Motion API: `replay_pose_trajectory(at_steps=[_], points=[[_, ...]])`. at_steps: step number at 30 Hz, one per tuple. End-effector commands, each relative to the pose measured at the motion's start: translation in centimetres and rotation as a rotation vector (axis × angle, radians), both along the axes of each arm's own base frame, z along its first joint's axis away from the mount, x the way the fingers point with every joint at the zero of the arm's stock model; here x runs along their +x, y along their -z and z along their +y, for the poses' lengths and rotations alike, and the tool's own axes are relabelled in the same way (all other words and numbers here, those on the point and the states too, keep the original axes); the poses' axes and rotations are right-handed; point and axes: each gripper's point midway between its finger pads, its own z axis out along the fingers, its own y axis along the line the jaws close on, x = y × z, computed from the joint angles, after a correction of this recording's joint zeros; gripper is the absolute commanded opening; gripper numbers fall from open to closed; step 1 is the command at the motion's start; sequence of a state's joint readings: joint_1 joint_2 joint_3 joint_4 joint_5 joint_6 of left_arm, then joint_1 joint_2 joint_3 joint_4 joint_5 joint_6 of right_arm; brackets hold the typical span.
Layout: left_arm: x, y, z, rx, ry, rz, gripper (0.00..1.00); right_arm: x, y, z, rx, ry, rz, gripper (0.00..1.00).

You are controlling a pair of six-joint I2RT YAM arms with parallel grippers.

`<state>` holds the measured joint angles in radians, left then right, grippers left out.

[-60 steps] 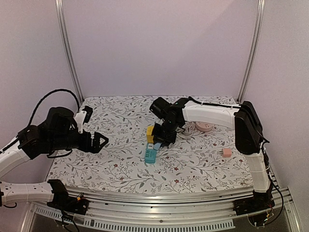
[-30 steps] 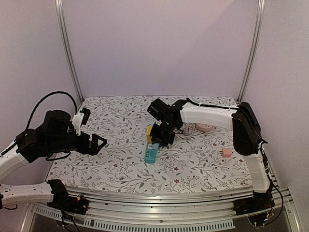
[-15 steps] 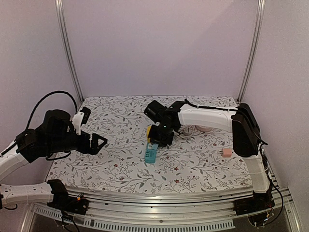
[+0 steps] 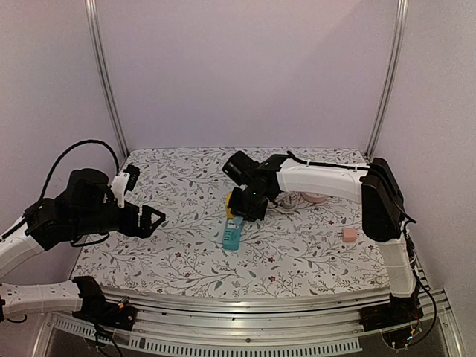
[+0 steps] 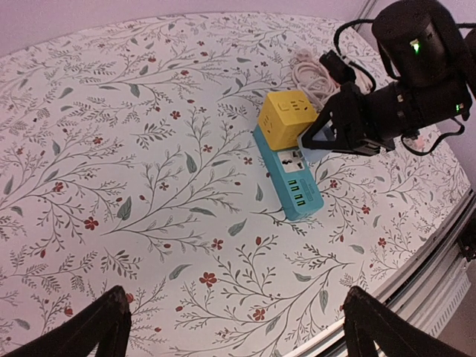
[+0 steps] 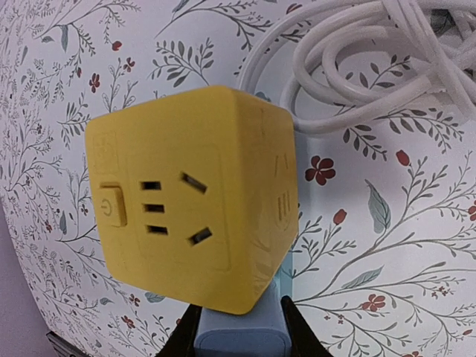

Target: Insert the plug

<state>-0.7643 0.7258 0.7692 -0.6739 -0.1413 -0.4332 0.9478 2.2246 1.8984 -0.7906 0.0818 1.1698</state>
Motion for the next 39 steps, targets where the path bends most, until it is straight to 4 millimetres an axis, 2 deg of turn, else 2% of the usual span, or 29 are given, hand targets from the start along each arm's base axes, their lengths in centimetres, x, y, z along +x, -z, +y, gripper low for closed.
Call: replay_pose_trajectory(at_steps=[1, 16, 24, 29, 31, 36, 39], points=[[0.0, 0.5, 0.1, 0.012, 0.006, -0.001, 0.99, 0.5, -1.0, -0.2, 0.007, 0.008, -0.035, 0.00], [-0.1, 0.7, -0.1, 0.016, 0.015, 0.007, 0.99, 0.1, 3.3, -1.3, -0.095, 0.018, 0.016, 0.00], [0.0, 0.7, -0.1, 0.015, 0.012, 0.004, 1.00, -0.1, 4.4, -1.8, -0.131, 0.016, 0.032, 0.00], [0.0, 0.7, -0.1, 0.017, 0.011, 0.006, 1.00, -0.6, 4.7, -2.6, -0.220, 0.019, 0.061, 0.00], [0.0, 0.8, 0.0, 0.020, 0.009, 0.007, 0.99, -0.9, 5.3, -3.2, -0.282, 0.022, 0.078, 0.00], [0.0, 0.9, 0.0, 0.024, 0.007, 0.008, 1.00, -2.9, 6.8, -6.0, -0.440, 0.044, 0.155, 0.00], [0.1, 1.0, 0.0, 0.028, 0.005, 0.010, 1.00, -4.0, 7.0, -7.6, -0.498, 0.043, 0.184, 0.00]])
